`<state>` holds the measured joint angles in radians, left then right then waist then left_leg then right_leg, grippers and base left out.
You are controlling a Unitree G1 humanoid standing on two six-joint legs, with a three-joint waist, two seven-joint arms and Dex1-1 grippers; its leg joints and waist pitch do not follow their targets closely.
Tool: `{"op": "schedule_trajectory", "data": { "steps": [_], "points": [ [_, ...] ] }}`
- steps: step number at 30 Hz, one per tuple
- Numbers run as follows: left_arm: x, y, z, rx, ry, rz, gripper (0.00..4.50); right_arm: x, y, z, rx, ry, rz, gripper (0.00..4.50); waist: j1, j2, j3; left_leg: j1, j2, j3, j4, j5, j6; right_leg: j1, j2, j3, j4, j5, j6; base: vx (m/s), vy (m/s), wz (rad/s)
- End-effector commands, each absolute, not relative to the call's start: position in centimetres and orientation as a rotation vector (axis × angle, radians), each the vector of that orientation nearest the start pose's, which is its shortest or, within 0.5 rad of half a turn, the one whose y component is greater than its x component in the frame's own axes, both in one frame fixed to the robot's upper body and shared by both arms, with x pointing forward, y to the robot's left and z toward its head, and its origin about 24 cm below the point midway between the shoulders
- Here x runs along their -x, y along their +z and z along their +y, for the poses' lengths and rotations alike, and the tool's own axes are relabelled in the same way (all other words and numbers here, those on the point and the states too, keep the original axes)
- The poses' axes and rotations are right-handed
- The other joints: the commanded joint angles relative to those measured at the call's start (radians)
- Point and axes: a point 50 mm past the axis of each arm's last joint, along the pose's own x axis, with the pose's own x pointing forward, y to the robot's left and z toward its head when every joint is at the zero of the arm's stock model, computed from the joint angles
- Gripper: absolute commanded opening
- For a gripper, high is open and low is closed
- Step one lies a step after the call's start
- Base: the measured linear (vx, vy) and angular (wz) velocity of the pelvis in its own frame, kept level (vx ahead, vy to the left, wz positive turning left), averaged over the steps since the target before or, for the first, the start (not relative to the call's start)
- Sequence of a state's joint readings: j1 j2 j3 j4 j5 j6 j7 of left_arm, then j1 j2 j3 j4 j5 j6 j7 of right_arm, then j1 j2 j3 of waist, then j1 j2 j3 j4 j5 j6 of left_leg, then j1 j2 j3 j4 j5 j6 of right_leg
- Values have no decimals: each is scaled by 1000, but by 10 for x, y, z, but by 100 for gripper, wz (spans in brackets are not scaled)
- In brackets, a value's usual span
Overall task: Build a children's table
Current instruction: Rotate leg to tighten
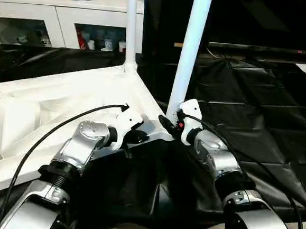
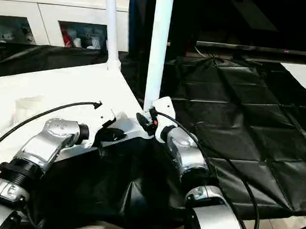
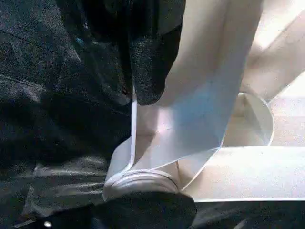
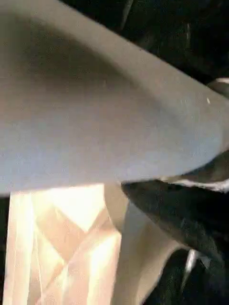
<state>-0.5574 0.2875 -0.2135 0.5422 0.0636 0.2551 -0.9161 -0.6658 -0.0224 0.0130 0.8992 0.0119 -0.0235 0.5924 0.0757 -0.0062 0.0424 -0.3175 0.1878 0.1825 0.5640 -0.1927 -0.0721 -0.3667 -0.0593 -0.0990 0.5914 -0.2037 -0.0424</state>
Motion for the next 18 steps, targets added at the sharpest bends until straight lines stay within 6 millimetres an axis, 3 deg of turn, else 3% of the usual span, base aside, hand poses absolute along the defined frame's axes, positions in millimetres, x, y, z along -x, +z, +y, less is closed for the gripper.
{"op": "schedule_trajectory", "data": {
  "steps": [1,3,5,6,7,9,10,12,18],
  "points": [
    [-326,60,103,-332,-1098,339,0,-309,9,-30,-25,1110,376,305,1,11,-39,-3,54,-30,-73,-310,26,17,-108,72,-101,-431,-112,0,0,0],
    [-322,59,109,-336,-1146,343,0,-307,10,-39,17,1186,368,315,1,9,-41,-12,55,-30,-73,-273,31,24,-107,73,-90,-370,-131,0,0,0],
    [-318,59,115,-340,-1173,354,0,-306,12,-49,42,1238,367,315,8,10,-48,-11,56,-24,-65,-227,48,28,-106,73,-82,-289,-150,28,-10,1],
    [-315,58,123,-344,-1210,362,0,-305,14,-61,76,1289,362,315,9,9,-53,-22,57,-23,-63,-164,63,37,-103,72,-68,-195,-170,55,-19,3],
    [-314,58,123,-344,-1213,363,0,-305,14,-62,79,1292,362,315,13,8,-60,-24,56,-19,-54,-97,81,40,-99,70,-52,-75,-190,69,-20,0],
    [-312,59,127,-351,-1238,364,0,-306,15,-71,106,1299,367,315,16,6,-64,-31,53,-17,-44,-17,111,38,-95,69,-33,79,-222,62,-21,1],
    [-309,59,131,-353,-1263,369,0,-306,15,-79,134,1307,375,315,16,6,-61,-32,53,-17,-43,-18,124,37,-97,67,-32,101,-233,0,0,0],
    [-308,59,136,-365,-1274,378,0,-307,15,-90,195,1308,380,315,19,5,-58,-30,55,-15,-42,-59,119,36,-100,67,-37,41,-232,0,0,0],
    [-308,59,143,-378,-1263,383,0,-310,19,-103,261,1293,372,315,23,4,-49,-21,60,-18,-54,-147,61,32,-100,68,-57,-168,-188,0,0,0]
  ]
}}
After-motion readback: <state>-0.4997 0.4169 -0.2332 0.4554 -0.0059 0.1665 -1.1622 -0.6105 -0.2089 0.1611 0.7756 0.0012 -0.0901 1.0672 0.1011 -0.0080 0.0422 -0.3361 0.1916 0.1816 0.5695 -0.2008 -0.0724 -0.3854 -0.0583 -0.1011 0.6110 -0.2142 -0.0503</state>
